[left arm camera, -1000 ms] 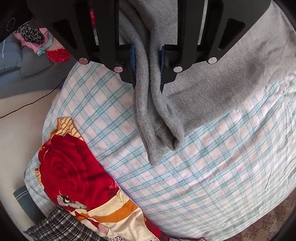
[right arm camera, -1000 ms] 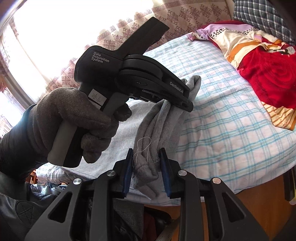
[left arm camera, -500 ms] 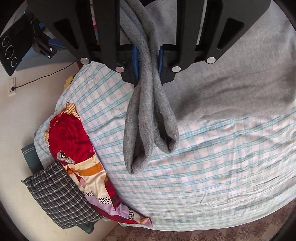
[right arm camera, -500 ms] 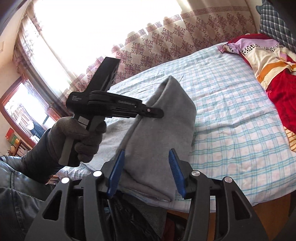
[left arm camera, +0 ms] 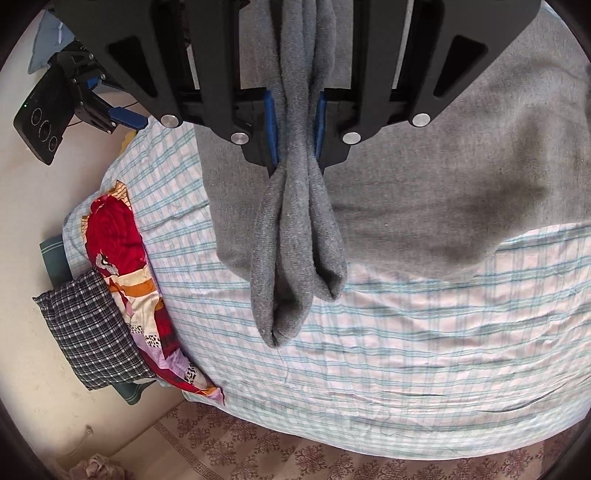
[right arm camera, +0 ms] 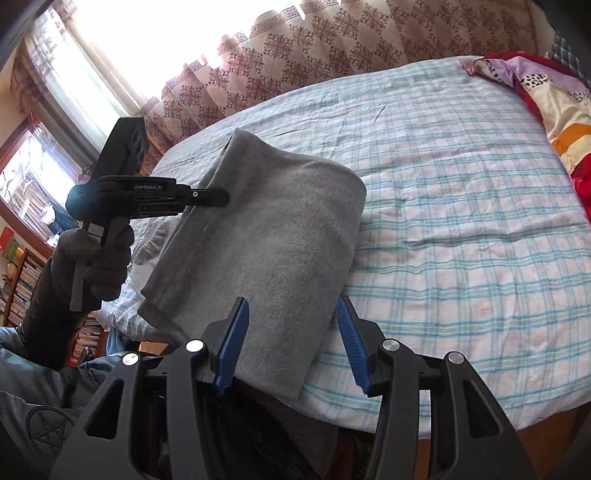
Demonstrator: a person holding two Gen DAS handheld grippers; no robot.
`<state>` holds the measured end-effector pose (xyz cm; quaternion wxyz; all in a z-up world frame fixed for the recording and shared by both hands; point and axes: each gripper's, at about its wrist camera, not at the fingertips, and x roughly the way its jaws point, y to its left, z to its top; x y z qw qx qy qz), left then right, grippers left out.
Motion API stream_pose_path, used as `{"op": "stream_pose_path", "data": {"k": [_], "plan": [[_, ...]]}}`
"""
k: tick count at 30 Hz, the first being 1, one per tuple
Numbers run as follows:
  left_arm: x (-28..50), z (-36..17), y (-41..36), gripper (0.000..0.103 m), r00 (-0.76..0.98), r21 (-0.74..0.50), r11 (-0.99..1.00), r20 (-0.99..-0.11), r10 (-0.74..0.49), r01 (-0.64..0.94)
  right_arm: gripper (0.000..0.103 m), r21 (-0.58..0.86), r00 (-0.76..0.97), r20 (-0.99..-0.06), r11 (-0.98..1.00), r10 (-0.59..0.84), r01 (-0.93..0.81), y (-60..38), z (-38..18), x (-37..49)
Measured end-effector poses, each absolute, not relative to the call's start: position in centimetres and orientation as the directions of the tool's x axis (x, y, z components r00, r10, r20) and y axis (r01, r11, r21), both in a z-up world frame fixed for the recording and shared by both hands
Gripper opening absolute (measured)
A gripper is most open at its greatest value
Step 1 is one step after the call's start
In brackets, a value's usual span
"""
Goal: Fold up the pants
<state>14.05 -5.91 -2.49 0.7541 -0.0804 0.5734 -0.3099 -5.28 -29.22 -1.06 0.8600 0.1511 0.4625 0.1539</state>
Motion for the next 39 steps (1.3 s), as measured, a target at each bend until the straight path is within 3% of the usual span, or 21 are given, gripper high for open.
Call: {"op": "stream_pose_path", "data": {"k": [5,9,19,26,28,30,32,34,36,39], "plan": [[14.2,-5.8,-4.3,0.016,0.125,-0.473,0.813,-0.834,-0.538,0.341,0.05,0.343,0.435,-0.819,0.927,0.374,-0.151,-25.6,-3.6,-4.3],[13.5,-7.1,-4.0,0.016,0.186,-0.367,0.848,-0.868,-0.46,0.382,0.05,0.343,0.354,-0.859,0.929,0.369,-0.135,-24.5,-6.9,-3.3],[13.6,-7.1,-2.8,0.016,0.202,-0.38,0.834,-0.851,-0.485,0.401,0.055,0.347,0.424,-0.828,0.929,0.367,-0.126,-25.5,-4.2,-0.7],[14.3,-6.7,-1.3,0.017,0.233,-0.355,0.848,-0.854,-0.466,0.393,0.058,0.338,0.328,-0.87,0.929,0.369,-0.147,-22.1,-8.3,0.4],[14.2,-8.2,-0.9,0.026,0.218,-0.324,0.867,-0.879,-0.424,0.378,0.068,0.314,0.342,-0.871,0.935,0.354,-0.166,-21.3,-8.7,0.1],[14.0,-9.1,-0.7,0.042,0.239,-0.267,0.892,-0.899,-0.367,0.366,0.069,0.278,0.352,-0.876,0.942,0.33,-0.19,-20.7,-8.9,0.1],[13.5,-8.5,-1.1,0.047,0.295,-0.201,0.898,-0.897,-0.329,0.39,0.069,0.279,0.346,-0.877,0.94,0.333,-0.198,-20.7,-8.9,0.2],[12.8,-7.4,-1.8,0.061,0.377,-0.072,0.905,-0.893,-0.245,0.418,0.069,0.296,0.331,-0.875,0.932,0.352,-0.21,-21.1,-8.7,0.5],[12.4,-6.1,-2.1,0.065,0.442,0.018,0.905,-0.876,-0.191,0.426,0.068,0.318,0.329,-0.866,0.922,0.377,-0.222,-21.8,-7.9,0.7],[12.5,-4.1,-1.6,0.066,0.454,-0.024,0.911,-0.862,-0.228,0.412,0.069,0.352,0.377,-0.83,0.911,0.41,-0.216,-23.7,-6.1,1.2]]}}
